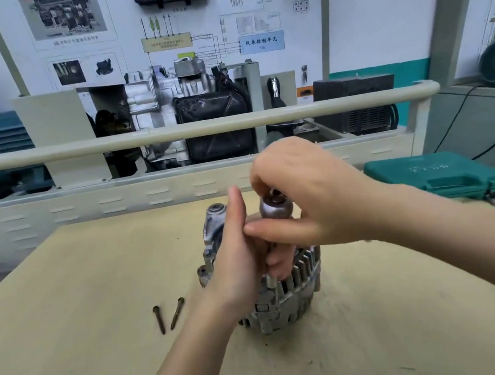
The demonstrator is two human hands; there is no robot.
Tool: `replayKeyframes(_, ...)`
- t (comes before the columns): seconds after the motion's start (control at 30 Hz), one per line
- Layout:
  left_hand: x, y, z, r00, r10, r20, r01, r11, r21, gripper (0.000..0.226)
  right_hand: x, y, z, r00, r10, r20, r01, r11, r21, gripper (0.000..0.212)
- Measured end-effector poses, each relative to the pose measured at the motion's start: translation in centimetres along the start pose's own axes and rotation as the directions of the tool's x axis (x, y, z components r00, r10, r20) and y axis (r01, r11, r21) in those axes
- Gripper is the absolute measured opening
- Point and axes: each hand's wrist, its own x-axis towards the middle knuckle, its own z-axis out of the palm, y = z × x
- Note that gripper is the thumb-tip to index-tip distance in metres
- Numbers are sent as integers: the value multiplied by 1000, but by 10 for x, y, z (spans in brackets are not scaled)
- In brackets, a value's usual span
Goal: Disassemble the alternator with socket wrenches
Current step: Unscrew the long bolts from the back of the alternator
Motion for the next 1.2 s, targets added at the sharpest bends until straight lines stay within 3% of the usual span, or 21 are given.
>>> replayKeyframes(0.07, 0, -1, 3, 1000, 2, -15, -3, 998, -60, 67, 3, 3, -5, 987, 18, 157, -26, 999, 45, 45)
replayKeyframes(0.17, 3, -5, 4, 1000, 4, -27, -6, 997, -76, 68, 5, 10, -14, 911, 117, 396, -197, 966, 167, 48)
replayKeyframes(0.27, 3, -10, 2, 999, 44, -13, -45, 993, -113, 69, 6, 16, -27, 880, 149, 451, -289, 921, 261, 46)
replayKeyframes(0.4, 2, -14, -3, 990, 142, -4, -140, 977, -163, 54, 10, 21, -35, 806, 171, 566, -309, 938, 158, 50)
replayKeyframes(0.47, -2, -19, -4, 984, 171, -45, -173, 984, -38, 38, 11, 21, -35, 778, 190, 599, -309, 946, 102, 51)
replayKeyframes(0.53, -10, -25, -7, 957, 274, -92, -236, 926, 296, 28, 9, 23, -35, 767, 198, 610, -294, 954, 60, 51)
replayKeyframes(0.6, -19, -26, -14, 912, 409, -22, -282, 664, 692, 19, 6, 24, -37, 765, 203, 611, -292, 955, 49, 49)
replayKeyframes(0.63, -23, -25, -20, 894, 447, 32, -290, 524, 800, 21, 5, 24, -38, 765, 207, 610, -299, 953, 52, 50)
replayKeyframes(0.67, -24, -22, -24, 895, 442, 59, -284, 463, 840, 27, 5, 24, -38, 762, 212, 612, -306, 951, 51, 53)
replayKeyframes(0.77, -23, -13, -30, 930, 367, 32, -232, 514, 826, 39, 7, 24, -39, 750, 214, 626, -312, 949, 49, 61)
replayKeyframes(0.9, -22, -7, -31, 940, 326, 105, -265, 499, 825, 34, 11, 24, -39, 752, 186, 632, -284, 957, 57, 61)
replayKeyframes(0.97, -23, -4, -32, 930, 337, 146, -284, 409, 867, 33, 13, 24, -39, 743, 177, 646, -287, 955, 68, 55)
replayKeyframes(1.03, -24, -2, -33, 908, 380, 176, -285, 253, 924, 32, 15, 25, -40, 735, 158, 659, -279, 957, 81, 46)
replayKeyframes(1.07, -24, -1, -33, 909, 379, 173, -278, 242, 930, 32, 17, 26, -40, 738, 140, 660, -270, 958, 98, 45)
replayKeyframes(1.2, -24, 0, -37, 945, 300, 131, -255, 424, 869, 32, 22, 27, -41, 756, 66, 651, -238, 954, 181, 46)
